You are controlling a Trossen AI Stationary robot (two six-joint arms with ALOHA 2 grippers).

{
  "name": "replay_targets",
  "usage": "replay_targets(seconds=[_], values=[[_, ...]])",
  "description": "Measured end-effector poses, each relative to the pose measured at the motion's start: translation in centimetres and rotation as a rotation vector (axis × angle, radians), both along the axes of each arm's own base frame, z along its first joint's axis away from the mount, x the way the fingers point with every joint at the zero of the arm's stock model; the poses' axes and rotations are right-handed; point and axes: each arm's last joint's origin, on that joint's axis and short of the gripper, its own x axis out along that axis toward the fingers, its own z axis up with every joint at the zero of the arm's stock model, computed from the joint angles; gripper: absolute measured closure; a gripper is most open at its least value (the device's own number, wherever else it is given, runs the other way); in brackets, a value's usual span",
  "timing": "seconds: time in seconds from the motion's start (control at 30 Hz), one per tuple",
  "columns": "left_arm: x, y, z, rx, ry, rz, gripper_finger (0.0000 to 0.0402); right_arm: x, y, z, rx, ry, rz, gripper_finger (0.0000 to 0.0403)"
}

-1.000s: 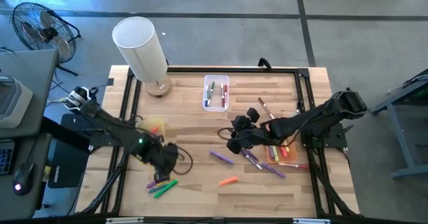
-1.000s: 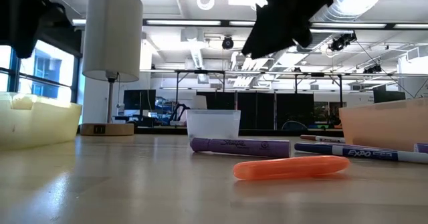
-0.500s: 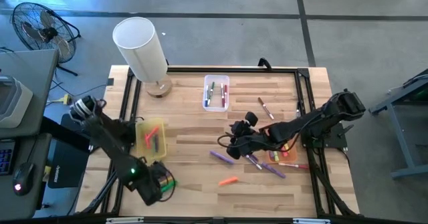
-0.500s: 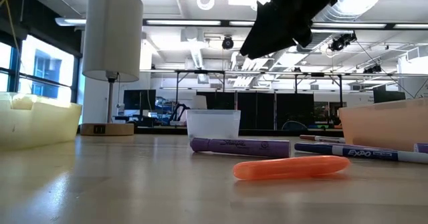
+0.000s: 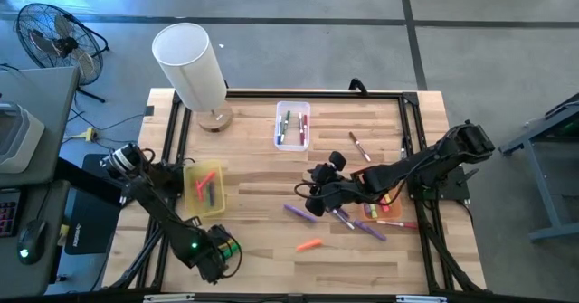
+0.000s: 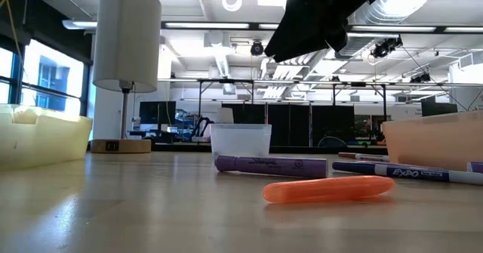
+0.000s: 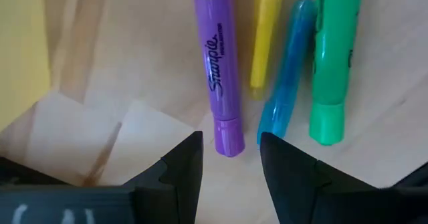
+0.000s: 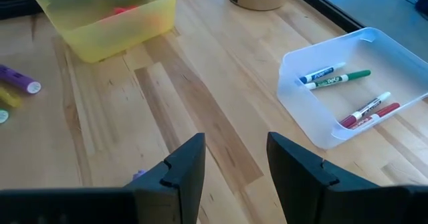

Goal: Pick & Place Markers
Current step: Put the purple highlighter pen into the orange bin

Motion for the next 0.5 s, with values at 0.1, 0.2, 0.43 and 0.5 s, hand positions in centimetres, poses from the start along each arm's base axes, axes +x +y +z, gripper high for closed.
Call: replay_targets(seconds=[0.1,0.2,0.43,0.5], values=[[-0.2,0.2,-0.5,0.006,0.012,-0.005,0.0257,0.0,0.0,0.0,0.004,0.001,0.005,0.0253],[-0.3,0.4,-1.0,0.004,0.011,-0.001,0.0257,0.0,0.0,0.0,0.002,0.003,0.008,0.0253],[-0.5,0.6,-1.9,0.001,-0.001,0.006,0.0257,0.0,0.0,0.0,0.001,0.002,0.009,0.0253],[-0.6,0.7,-2.0,0.01,-0.002,0.006,0.0257,0.1,0.0,0.1,0.003,-0.005,0.01,0.0253]])
